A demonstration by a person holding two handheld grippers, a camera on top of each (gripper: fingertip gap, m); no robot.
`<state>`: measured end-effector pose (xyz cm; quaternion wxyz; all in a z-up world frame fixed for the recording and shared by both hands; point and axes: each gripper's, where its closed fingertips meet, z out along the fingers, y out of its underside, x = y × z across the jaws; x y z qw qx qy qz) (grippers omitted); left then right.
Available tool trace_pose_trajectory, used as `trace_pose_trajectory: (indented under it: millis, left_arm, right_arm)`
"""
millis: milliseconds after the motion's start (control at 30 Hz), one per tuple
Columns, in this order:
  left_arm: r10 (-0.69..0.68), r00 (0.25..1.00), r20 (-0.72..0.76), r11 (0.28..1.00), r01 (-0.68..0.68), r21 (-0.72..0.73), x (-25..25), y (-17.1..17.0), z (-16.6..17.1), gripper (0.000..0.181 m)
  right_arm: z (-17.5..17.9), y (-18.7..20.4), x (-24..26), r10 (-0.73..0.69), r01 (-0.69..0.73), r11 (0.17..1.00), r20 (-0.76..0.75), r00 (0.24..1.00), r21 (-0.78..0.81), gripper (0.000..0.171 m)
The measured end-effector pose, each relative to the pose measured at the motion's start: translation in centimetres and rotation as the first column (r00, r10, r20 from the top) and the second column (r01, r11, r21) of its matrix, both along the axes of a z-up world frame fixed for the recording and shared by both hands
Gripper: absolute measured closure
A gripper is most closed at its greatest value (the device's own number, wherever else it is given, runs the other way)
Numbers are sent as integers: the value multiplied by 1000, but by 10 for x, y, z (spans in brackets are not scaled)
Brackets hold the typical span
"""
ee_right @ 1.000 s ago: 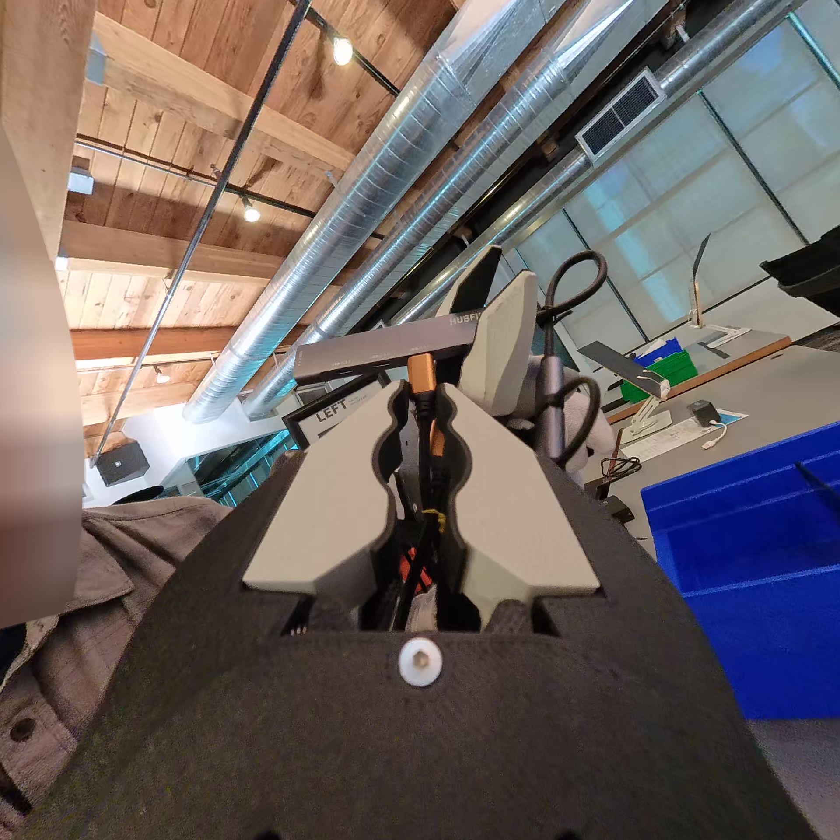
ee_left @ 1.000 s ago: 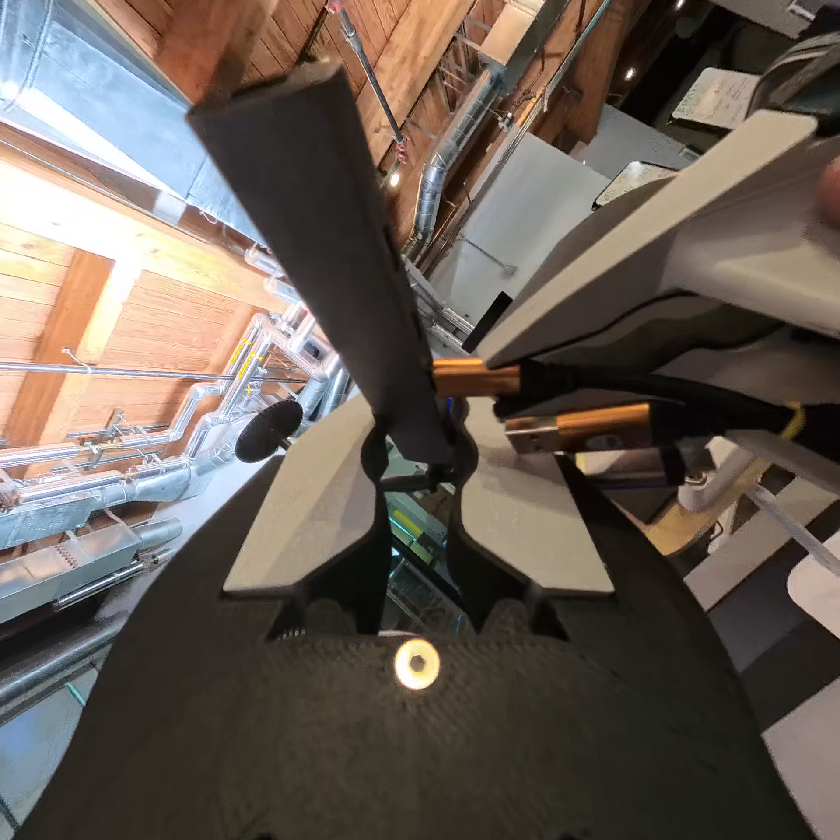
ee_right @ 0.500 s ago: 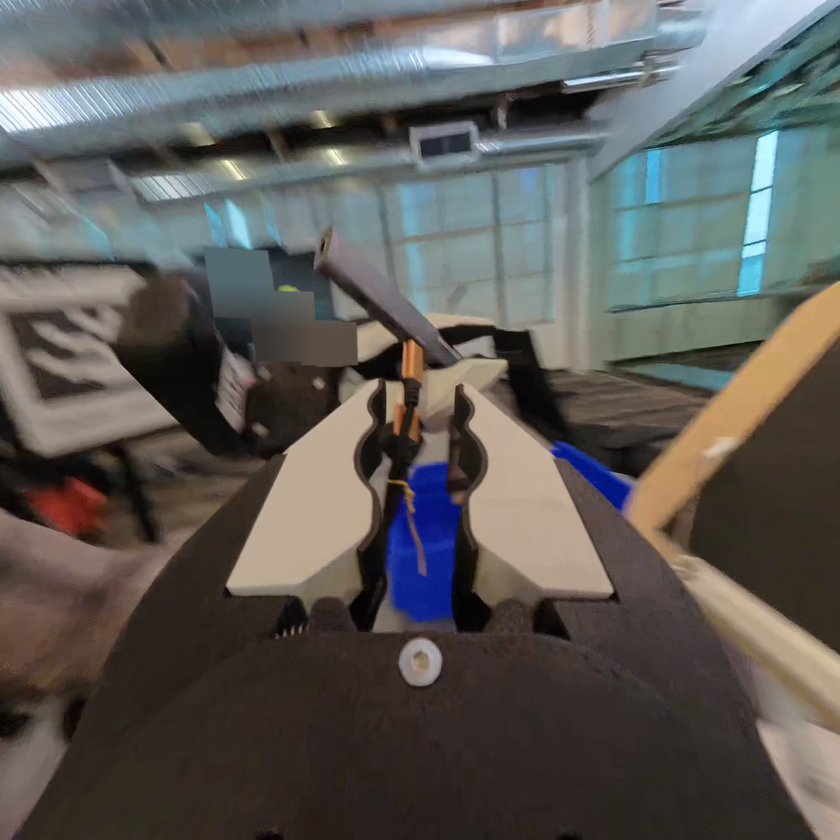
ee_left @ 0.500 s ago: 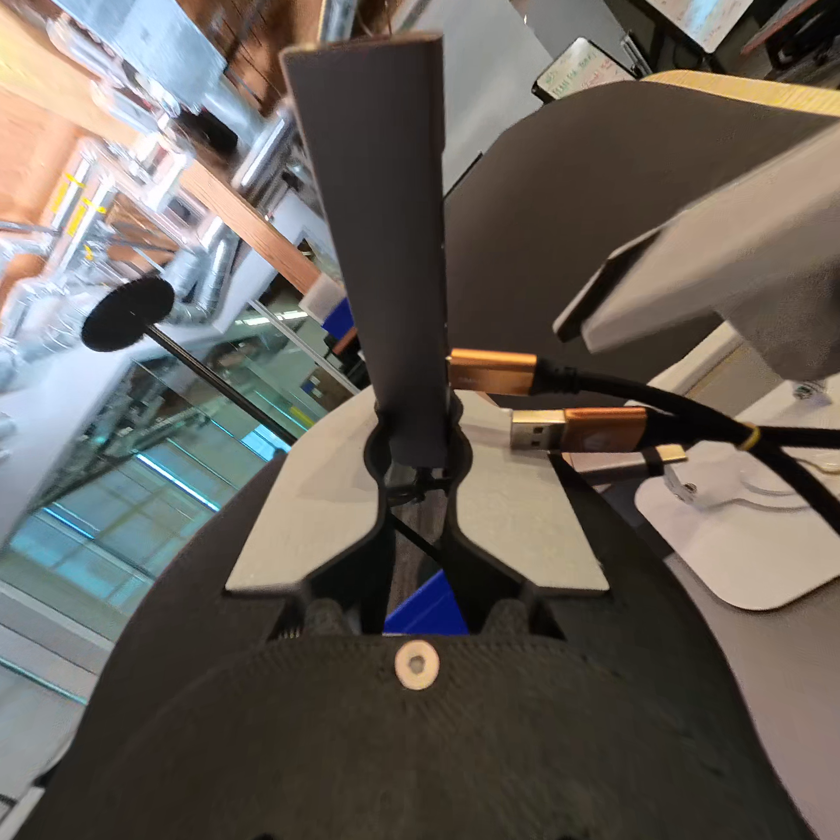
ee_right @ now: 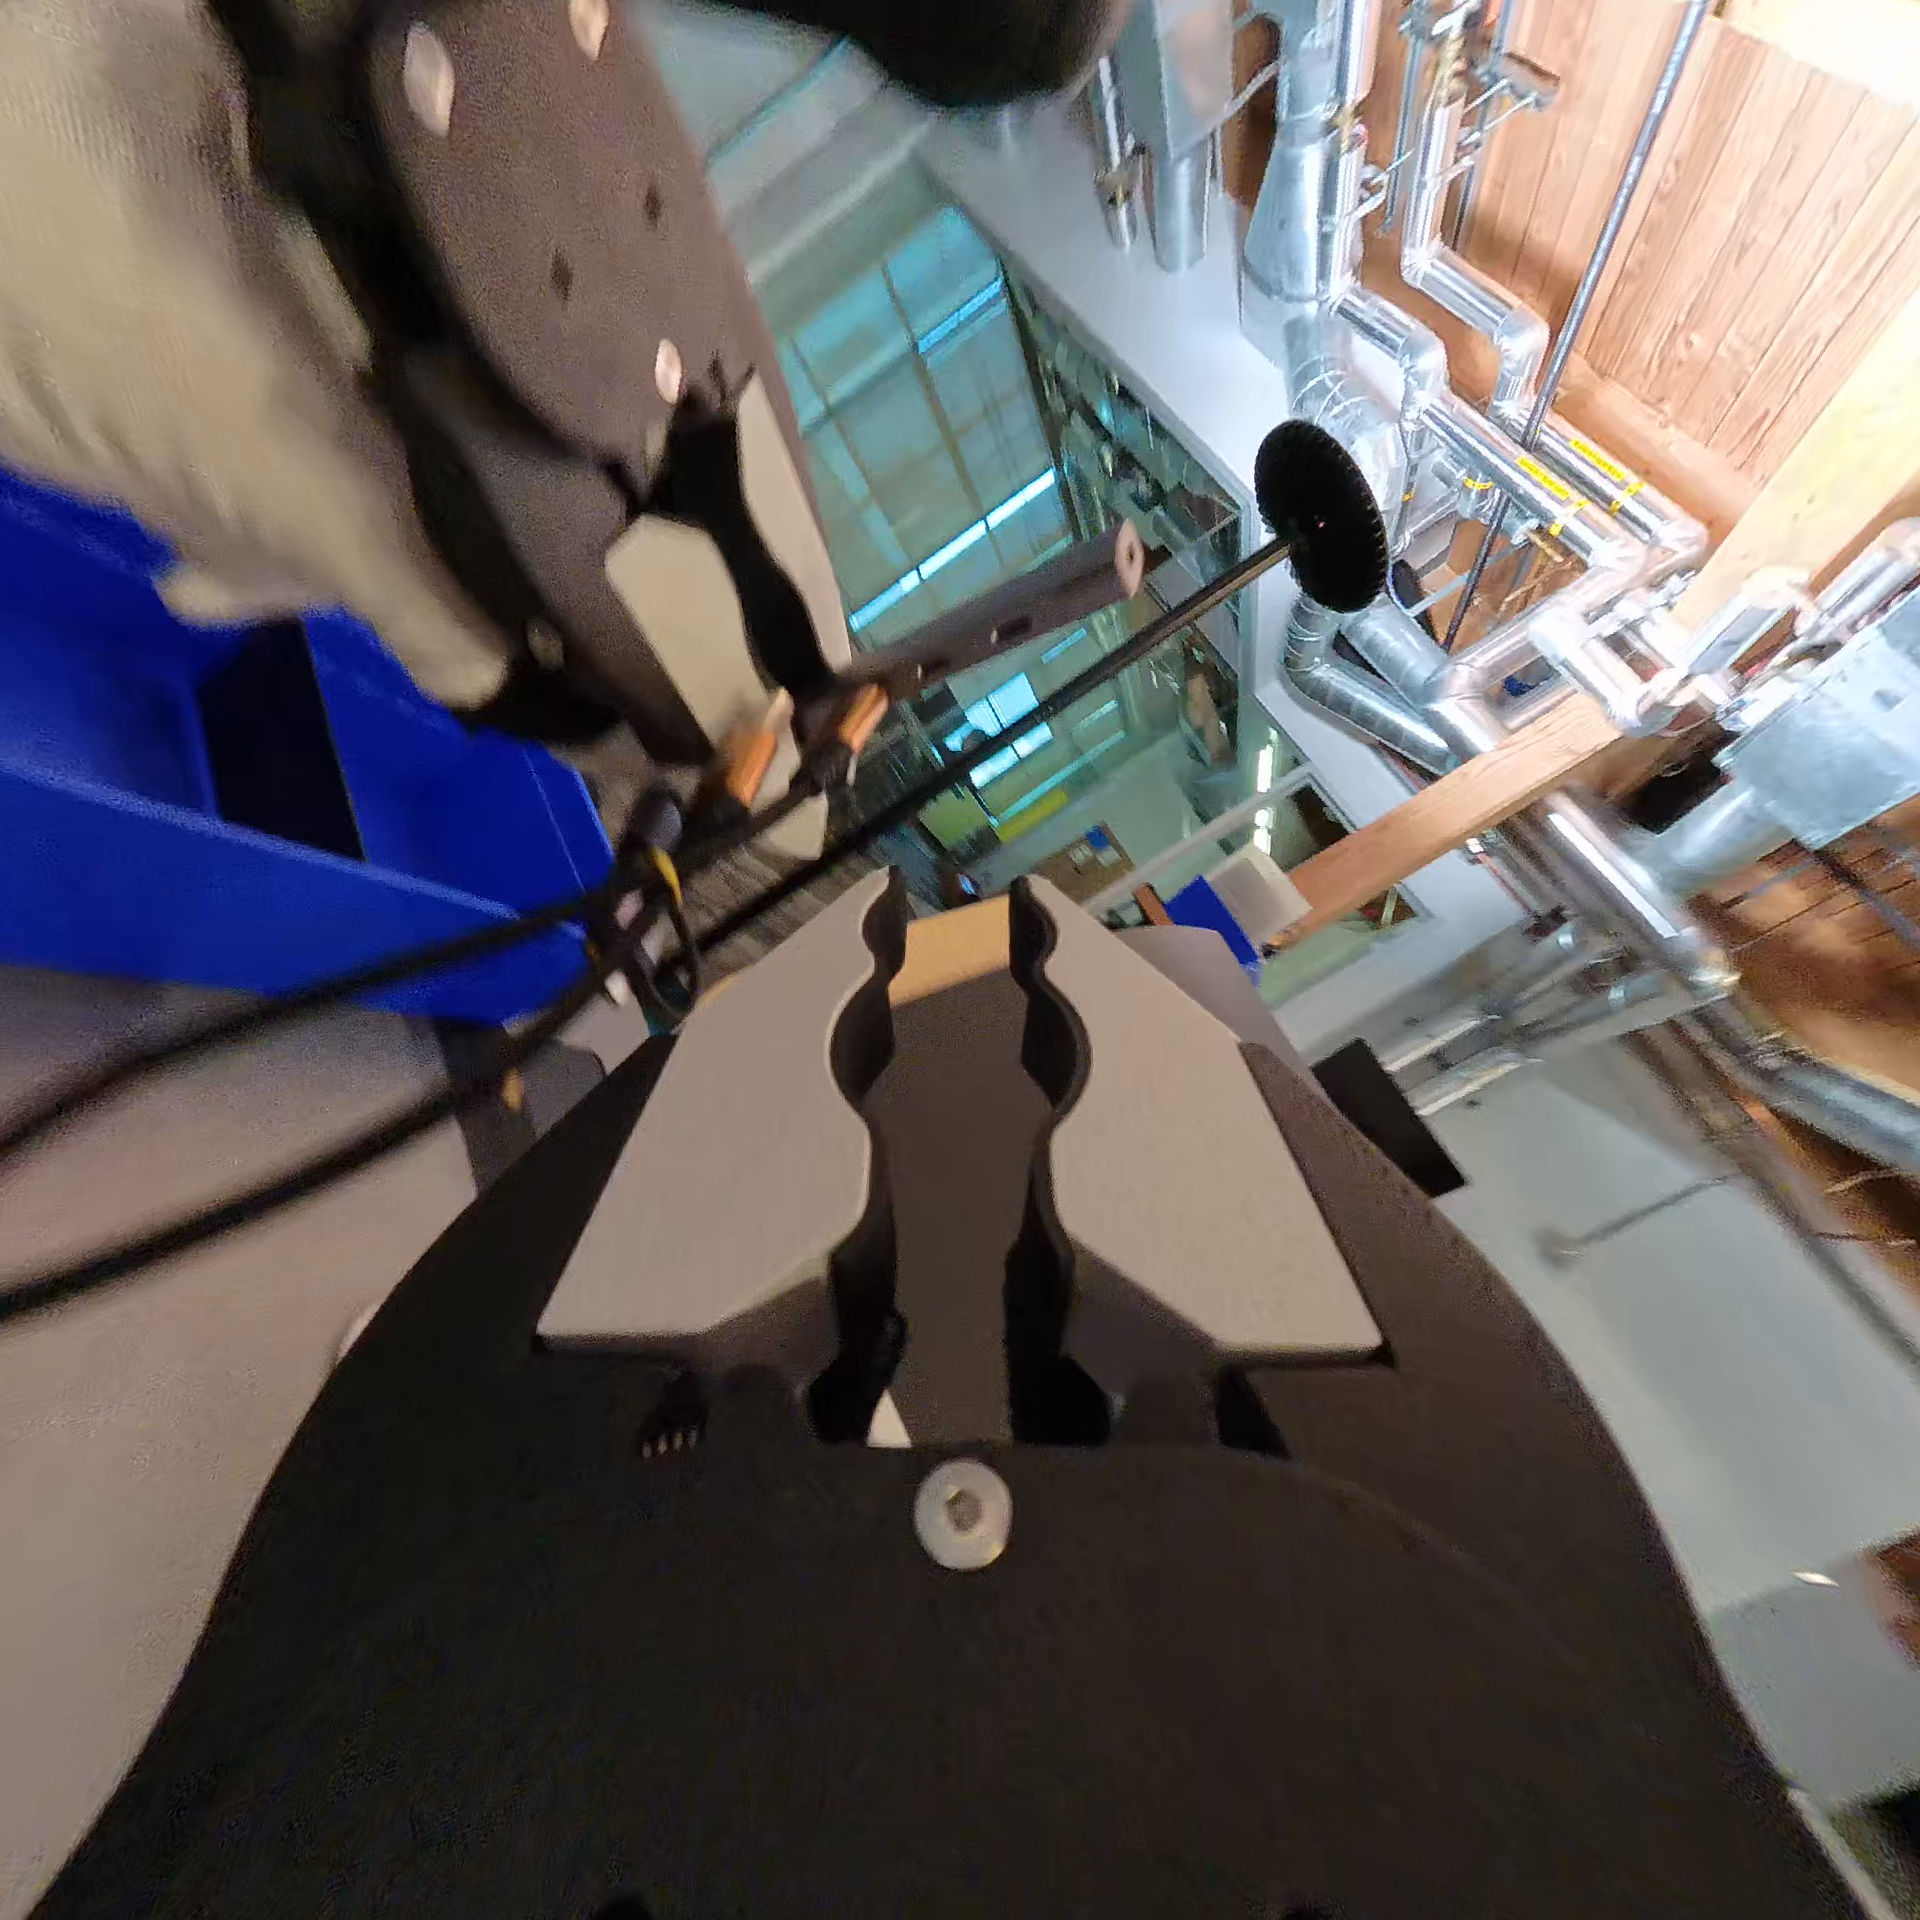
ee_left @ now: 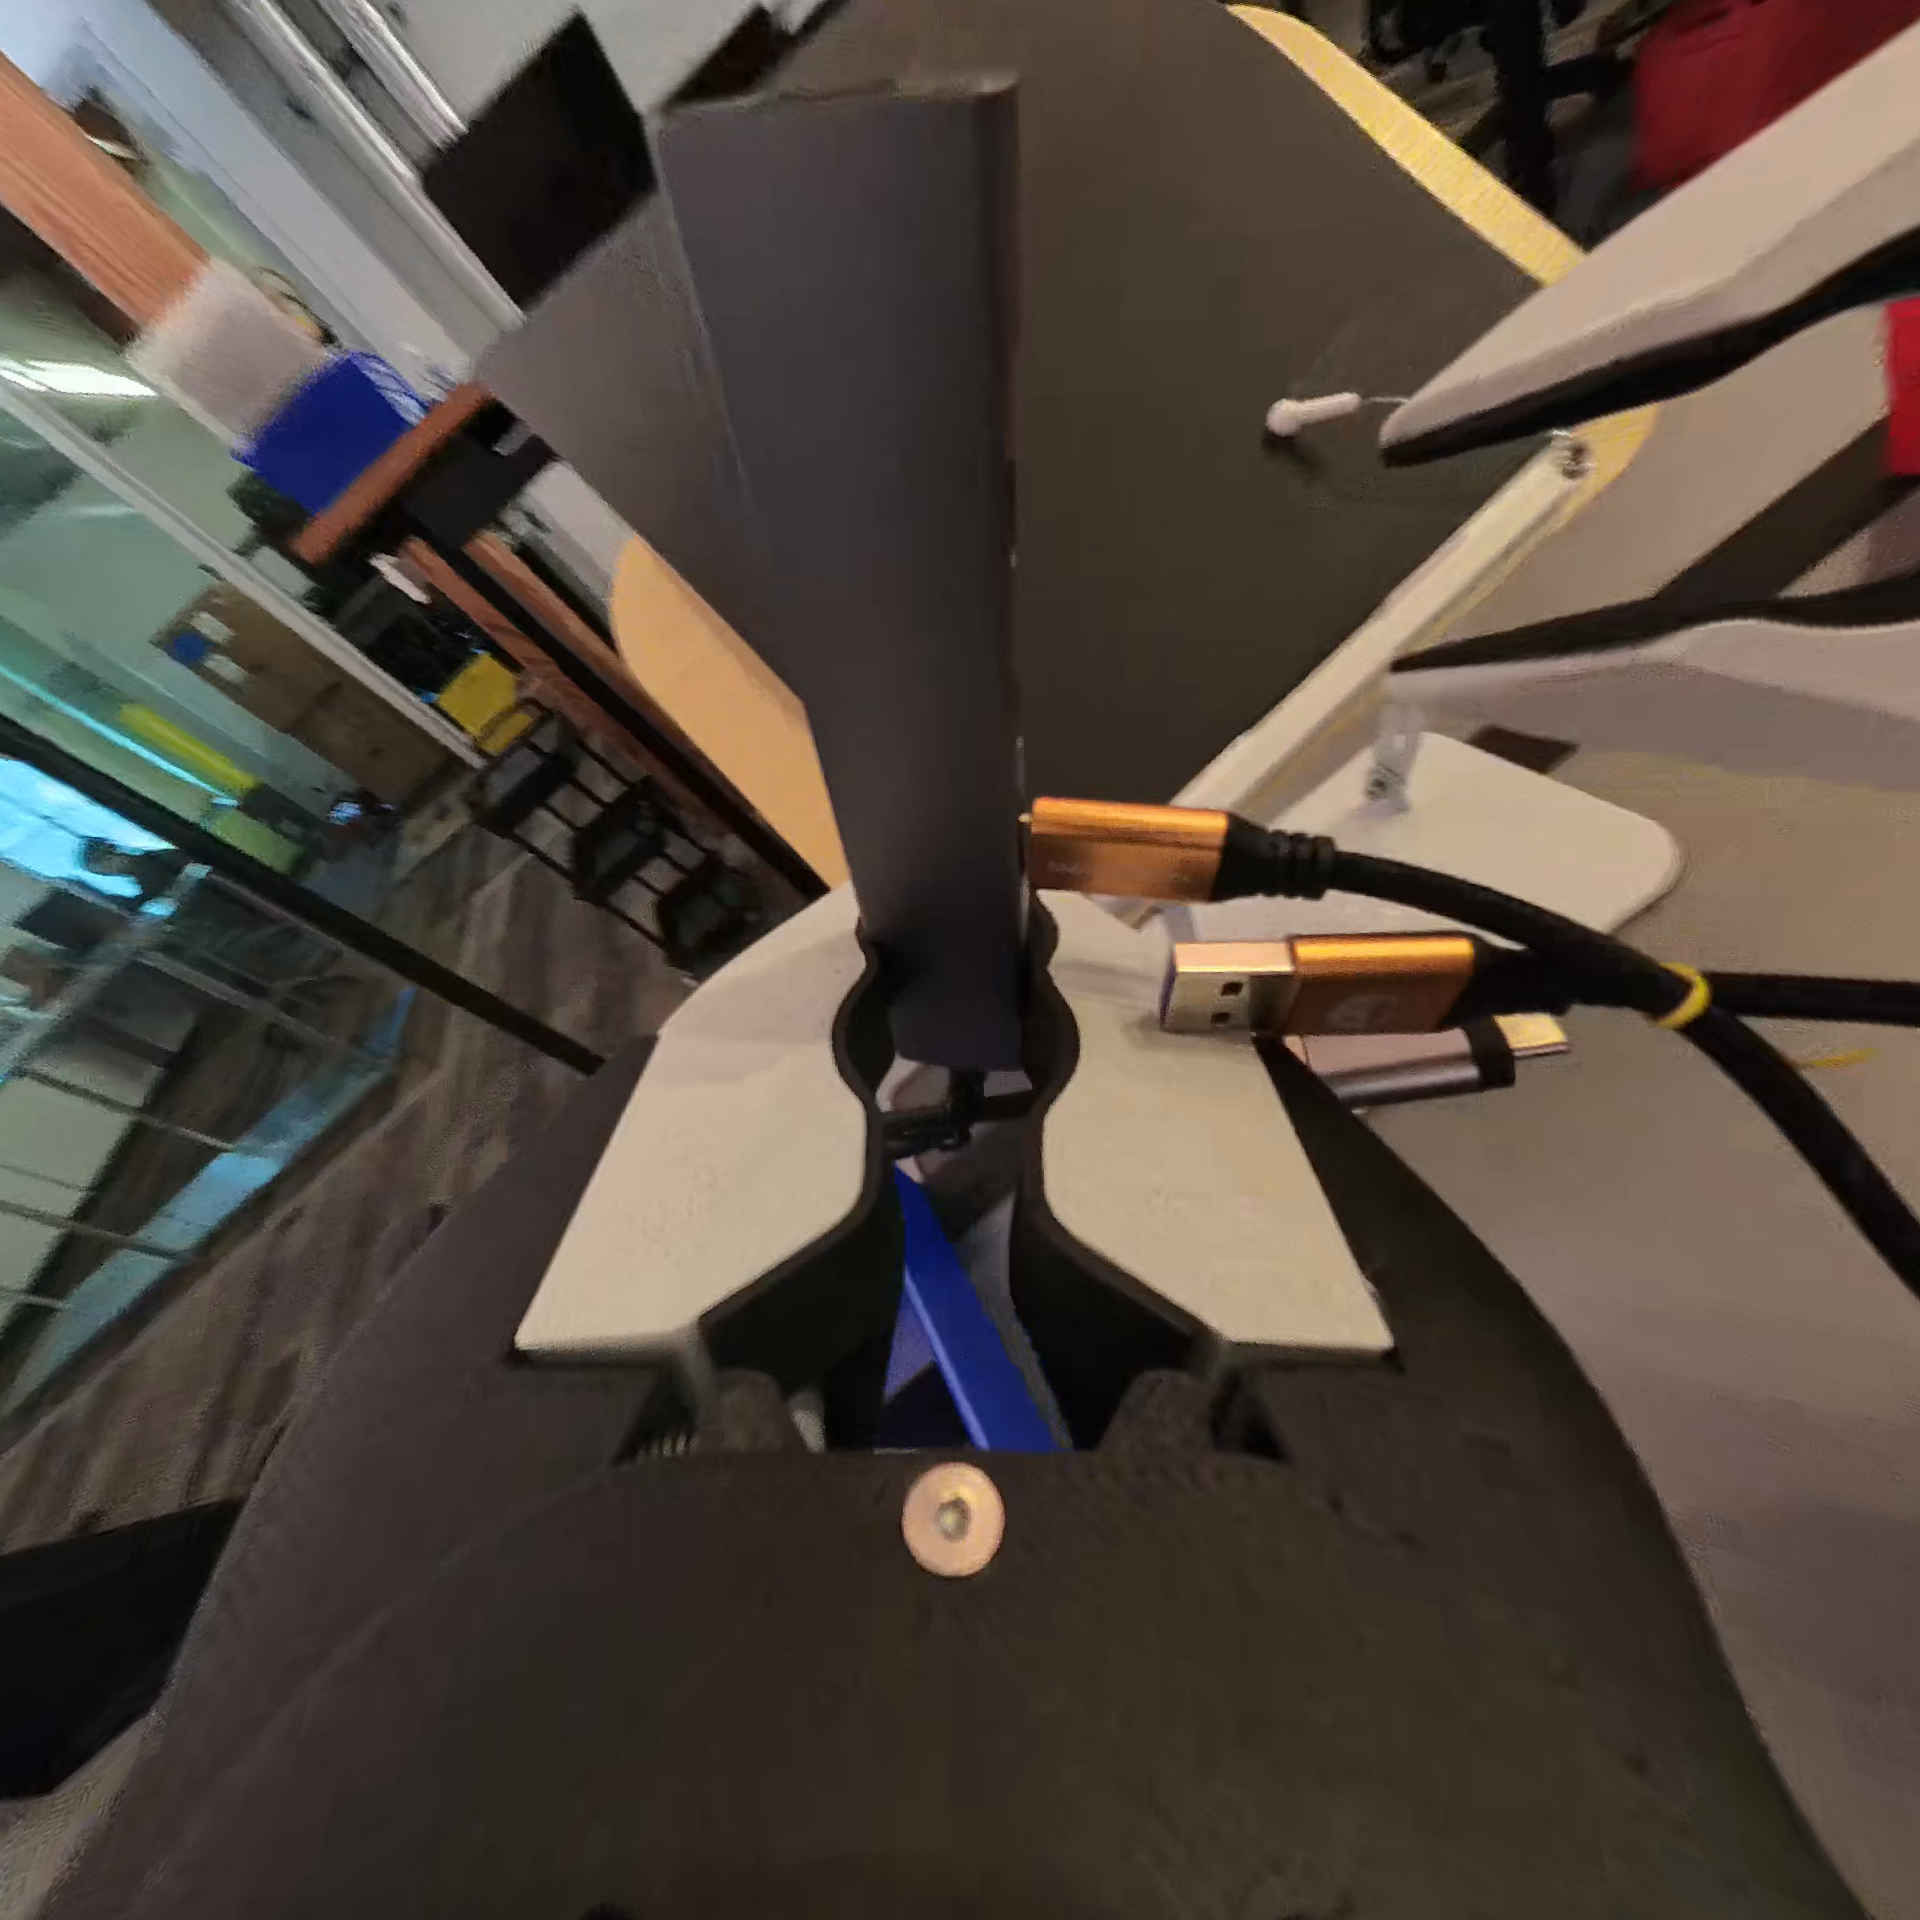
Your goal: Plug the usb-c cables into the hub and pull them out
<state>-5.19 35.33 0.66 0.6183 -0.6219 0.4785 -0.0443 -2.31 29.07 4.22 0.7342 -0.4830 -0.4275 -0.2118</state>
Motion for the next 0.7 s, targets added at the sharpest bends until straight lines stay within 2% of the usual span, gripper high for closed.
trace_pose_trajectory:
  millis: [67, 167, 267, 433, 567, 700]
  left_arm:
    - [-44, 999, -8, 996, 44, -82, -1, -6, -4, 159]
    - [-132, 991, 24, 959, 134, -251, 0, -19, -13, 159]
    - [-163, 986, 42, 919, 168, -358, 2, -20, -26, 160]
    - [-210, 977, 25, 862, 197, -467, 11, -24, -50, 159]
    - [-236, 972, 17, 833, 211, -512, 15, -28, -61, 160]
    - [-259, 965, 38, 803, 237, -547, 16, -29, -66, 160]
  right_arm:
    - [-7, 4, 6, -30, 28, 999, 77, 997, 26, 155]
    - [-26, 12, 0, -60, 55, 998, 216, 974, 32, 145]
    - [-27, 9, -21, -48, 33, 997, 240, 970, 63, 136]
    - [-25, 10, -33, -86, 55, 988, 224, 971, 141, 145]
    - [-36, 14, -37, -88, 57, 991, 275, 958, 120, 161]
    - [-42, 18, -35, -85, 66, 995, 269, 959, 81, 161]
